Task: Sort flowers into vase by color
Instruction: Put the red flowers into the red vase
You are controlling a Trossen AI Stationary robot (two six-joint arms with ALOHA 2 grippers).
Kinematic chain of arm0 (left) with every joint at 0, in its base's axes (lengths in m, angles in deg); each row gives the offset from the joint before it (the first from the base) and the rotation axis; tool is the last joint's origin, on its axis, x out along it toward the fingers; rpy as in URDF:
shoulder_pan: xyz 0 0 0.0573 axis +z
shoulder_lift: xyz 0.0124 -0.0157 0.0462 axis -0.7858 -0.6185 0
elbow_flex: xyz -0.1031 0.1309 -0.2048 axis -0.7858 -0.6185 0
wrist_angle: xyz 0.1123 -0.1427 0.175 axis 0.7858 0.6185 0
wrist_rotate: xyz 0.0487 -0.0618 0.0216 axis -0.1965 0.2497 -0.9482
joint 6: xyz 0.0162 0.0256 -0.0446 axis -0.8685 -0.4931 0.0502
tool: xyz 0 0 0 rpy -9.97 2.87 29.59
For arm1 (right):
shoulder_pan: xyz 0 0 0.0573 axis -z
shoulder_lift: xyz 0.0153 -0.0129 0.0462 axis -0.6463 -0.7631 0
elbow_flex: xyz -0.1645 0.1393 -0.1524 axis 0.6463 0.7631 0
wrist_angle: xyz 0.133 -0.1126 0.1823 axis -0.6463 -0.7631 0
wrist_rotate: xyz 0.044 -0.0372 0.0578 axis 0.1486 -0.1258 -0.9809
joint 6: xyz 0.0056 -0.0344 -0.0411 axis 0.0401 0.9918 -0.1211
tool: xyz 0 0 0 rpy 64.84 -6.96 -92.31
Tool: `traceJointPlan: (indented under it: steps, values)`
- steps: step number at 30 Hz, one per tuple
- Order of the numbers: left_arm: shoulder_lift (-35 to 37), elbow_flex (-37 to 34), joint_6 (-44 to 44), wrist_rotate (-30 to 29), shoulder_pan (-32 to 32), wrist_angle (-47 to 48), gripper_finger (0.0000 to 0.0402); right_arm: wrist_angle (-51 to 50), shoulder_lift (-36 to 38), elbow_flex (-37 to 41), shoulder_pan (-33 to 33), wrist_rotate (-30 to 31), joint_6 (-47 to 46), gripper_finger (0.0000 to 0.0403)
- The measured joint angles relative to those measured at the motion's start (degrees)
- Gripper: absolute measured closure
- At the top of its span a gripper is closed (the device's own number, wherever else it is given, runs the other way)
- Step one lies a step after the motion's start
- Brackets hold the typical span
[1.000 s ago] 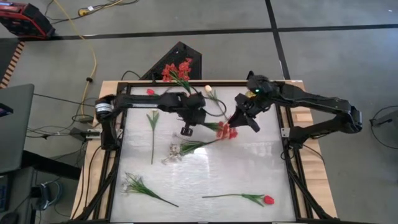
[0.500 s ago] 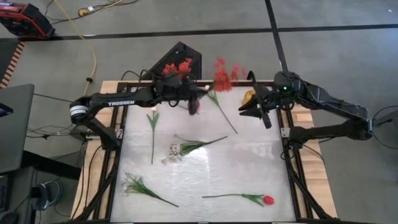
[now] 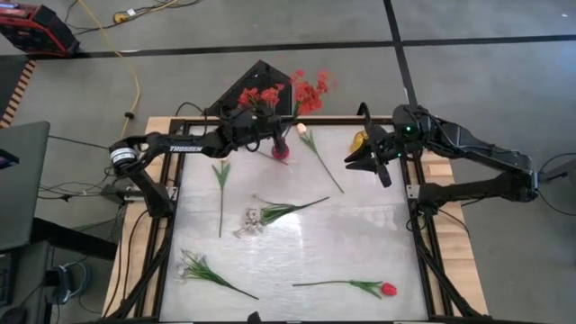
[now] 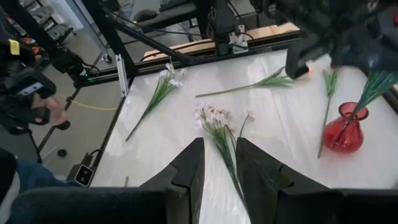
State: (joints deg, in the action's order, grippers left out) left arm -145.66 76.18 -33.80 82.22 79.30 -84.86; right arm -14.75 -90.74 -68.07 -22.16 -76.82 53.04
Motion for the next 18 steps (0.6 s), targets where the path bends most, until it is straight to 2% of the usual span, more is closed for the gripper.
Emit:
traceJointPlan:
  steps: [18]
  values:
    - [-1.1,-0.5,-1.8,-0.7,-0.2,2.9,0.0401,-1.1,0.0,0.0,-0.1,-0.1,-1.6,0.0285]
